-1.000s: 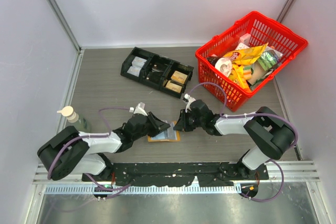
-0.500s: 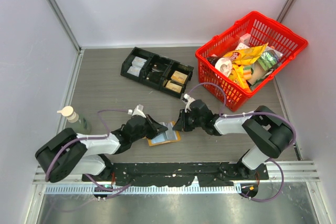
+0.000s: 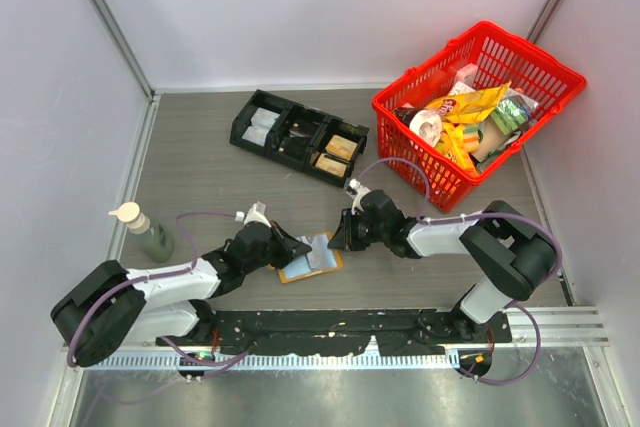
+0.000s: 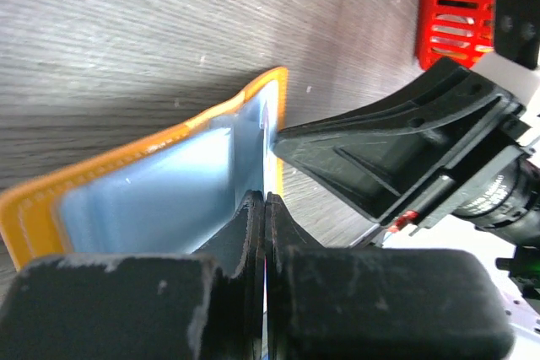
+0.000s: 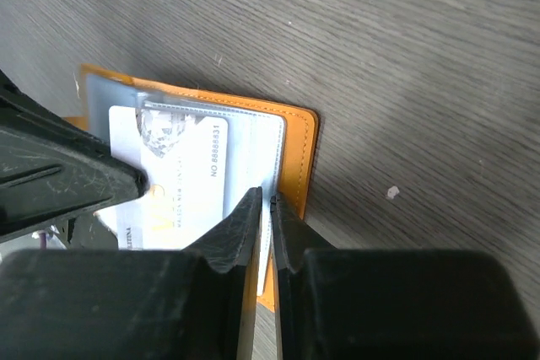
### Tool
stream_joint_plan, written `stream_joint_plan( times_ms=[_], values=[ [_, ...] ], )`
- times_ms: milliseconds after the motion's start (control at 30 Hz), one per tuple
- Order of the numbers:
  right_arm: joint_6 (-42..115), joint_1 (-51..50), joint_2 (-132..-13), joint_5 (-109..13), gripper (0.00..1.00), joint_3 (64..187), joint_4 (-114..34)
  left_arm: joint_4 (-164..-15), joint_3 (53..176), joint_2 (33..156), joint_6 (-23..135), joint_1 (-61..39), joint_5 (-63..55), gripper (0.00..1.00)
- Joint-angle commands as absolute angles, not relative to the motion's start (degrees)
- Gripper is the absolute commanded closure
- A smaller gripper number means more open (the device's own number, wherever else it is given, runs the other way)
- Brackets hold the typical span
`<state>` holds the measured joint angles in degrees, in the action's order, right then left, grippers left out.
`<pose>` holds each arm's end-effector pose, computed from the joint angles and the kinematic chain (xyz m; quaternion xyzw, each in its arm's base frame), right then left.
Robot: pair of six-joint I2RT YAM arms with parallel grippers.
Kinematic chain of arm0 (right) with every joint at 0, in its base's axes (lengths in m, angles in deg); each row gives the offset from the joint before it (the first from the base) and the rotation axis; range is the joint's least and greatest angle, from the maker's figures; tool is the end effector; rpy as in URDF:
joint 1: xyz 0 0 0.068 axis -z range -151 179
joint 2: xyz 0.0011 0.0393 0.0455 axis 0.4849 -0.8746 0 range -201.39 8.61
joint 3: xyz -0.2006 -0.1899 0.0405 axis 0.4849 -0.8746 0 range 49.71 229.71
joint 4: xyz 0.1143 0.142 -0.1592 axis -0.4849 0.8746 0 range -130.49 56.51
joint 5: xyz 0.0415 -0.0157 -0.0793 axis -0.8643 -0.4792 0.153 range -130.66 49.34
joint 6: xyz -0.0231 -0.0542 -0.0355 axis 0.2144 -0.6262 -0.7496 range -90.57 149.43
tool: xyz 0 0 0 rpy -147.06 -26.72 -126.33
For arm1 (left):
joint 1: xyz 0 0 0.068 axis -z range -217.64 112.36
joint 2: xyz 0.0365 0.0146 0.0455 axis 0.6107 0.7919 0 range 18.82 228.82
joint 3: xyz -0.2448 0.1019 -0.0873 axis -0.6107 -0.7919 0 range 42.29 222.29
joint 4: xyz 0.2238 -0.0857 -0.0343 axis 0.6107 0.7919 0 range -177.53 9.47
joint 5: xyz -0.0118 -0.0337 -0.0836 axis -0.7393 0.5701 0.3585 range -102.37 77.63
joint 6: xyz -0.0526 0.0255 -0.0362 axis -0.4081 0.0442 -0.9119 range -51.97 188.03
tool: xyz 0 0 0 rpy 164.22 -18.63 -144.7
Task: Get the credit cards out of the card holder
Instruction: Remove the credit card from the card holder.
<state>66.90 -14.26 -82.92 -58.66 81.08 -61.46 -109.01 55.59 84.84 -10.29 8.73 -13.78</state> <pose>0.1988 0.2107 0.1393 -0.1121 0.8876 0.3821 0.2314 0.1420 -0.1470 0.1514 -0.2457 0.8360 -0.4295 0.2372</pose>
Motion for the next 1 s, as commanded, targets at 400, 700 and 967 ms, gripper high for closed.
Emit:
stream_joint_plan(
  times_ms=[400, 700, 967],
  values=[
    [62.31, -13.62, -76.12, -58.51, 0.85, 85.3, -51.22, -88.33, 57.76, 74.81, -3.87, 8.33, -19.04, 1.0],
    [61.42, -13.54, -74.98, -58.51, 0.84, 86.0, -49.81, -75.42, 57.94, 64.53, -2.81, 8.42, -25.01, 1.0],
    [60.89, -14.06, -75.76, -68.77, 0.81, 88.64, -53.58, -81.28, 58.46, 67.67, -1.49, 8.42, -23.27, 1.0]
  ],
)
